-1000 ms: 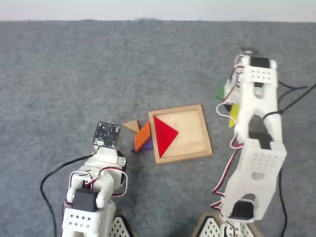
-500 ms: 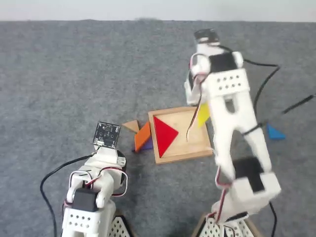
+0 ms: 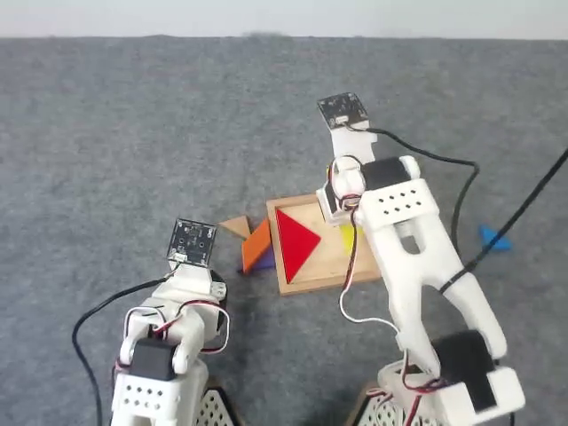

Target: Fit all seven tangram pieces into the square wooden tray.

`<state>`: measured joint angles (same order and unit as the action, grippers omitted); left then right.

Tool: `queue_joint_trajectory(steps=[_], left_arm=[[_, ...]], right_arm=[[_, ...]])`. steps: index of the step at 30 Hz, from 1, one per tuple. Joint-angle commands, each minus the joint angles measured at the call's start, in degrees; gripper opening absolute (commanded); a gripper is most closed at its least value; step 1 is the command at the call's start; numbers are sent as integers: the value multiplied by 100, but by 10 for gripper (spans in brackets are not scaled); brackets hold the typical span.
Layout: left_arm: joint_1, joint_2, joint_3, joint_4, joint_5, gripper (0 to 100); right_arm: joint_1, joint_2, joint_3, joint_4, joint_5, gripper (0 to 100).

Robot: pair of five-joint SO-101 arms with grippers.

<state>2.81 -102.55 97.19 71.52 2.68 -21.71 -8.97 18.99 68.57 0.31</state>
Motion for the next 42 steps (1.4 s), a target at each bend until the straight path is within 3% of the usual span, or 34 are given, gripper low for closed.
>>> queue_joint_trajectory(steps=[1,8,13,18,24,30,35,38,42], left_arm=[[9,-70,-75,35,70,12],[9,-70,-75,35,70,12],[9,-70,-75,35,70,12],[9,-70,-75,35,70,12],[9,-70,-75,35,70,12],[9,-70,-75,35,70,12],[9,-70,-75,35,70,12],[9,-70,-75,35,70,12],[9,-70,-75,35,70,12]], right_arm=[[-92,127,-44,-374,97,228],[-602,1024,-149,-1033,53,225],[-549,1569,-615,-1024,-668,225],[-303,2053,-879,-1024,-1978,224],[-356,2158,-1187,-857,-4220,226],[-409,2176,-1407,-479,-5169,226],[-391,2167,-1618,-497,-5196,227],[-409,2211,-1793,-462,-4782,227],[-418,1982,-1881,-207,-2365,192]])
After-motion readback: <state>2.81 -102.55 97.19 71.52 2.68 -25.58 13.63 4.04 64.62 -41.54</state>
